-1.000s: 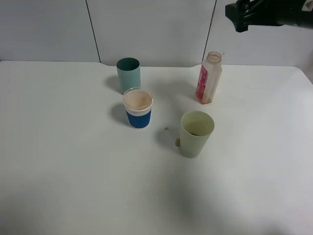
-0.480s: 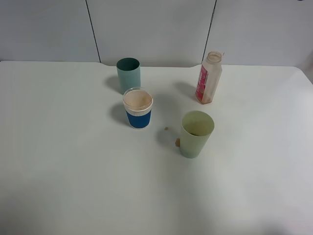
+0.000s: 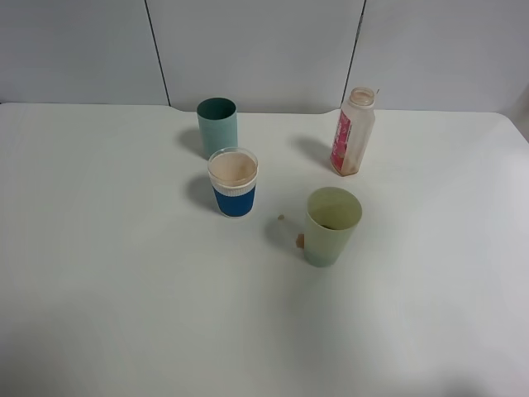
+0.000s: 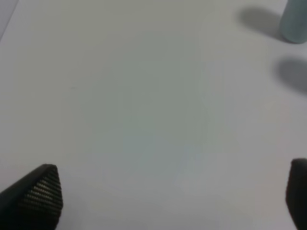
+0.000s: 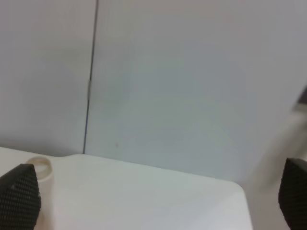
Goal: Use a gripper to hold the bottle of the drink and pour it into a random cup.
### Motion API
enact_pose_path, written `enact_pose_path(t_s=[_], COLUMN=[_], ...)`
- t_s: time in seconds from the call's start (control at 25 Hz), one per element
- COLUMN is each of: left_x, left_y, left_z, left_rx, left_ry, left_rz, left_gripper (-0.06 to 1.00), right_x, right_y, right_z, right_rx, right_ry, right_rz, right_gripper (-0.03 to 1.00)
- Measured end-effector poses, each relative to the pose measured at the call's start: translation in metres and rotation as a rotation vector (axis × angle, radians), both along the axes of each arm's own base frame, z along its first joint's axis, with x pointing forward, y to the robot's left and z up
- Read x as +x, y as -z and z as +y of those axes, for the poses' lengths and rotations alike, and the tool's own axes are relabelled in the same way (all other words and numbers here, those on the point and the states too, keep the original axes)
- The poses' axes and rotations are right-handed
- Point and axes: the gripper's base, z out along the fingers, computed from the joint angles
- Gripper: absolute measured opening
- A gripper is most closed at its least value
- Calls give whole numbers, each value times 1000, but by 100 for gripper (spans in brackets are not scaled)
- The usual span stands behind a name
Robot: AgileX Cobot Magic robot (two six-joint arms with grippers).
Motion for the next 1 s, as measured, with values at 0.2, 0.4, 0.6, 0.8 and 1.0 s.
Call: enact_pose_path(t_s=[0.2, 0.4, 0.6, 0.8, 1.0], left_x=[0, 0, 0, 0, 0], left_y=[0, 0, 0, 0, 0], left_z=[0, 0, 0, 0, 0], left_rx=[0, 0, 0, 0, 0], left_ry=[0, 0, 0, 0, 0], left_rz=[0, 0, 0, 0, 0], left_gripper=[93, 93, 93, 93, 93], right_x=[-43, -72, -85, -96, -99], right_y=[-1, 10, 49, 78, 90], right_z=[-11, -14, -13, -13, -13], right_rx=[46, 71, 107, 127, 146], right_ry=[84, 105, 83, 80, 84], right_rz=[-54, -73, -56, -26, 77], right_gripper=[99, 99, 99, 99, 99])
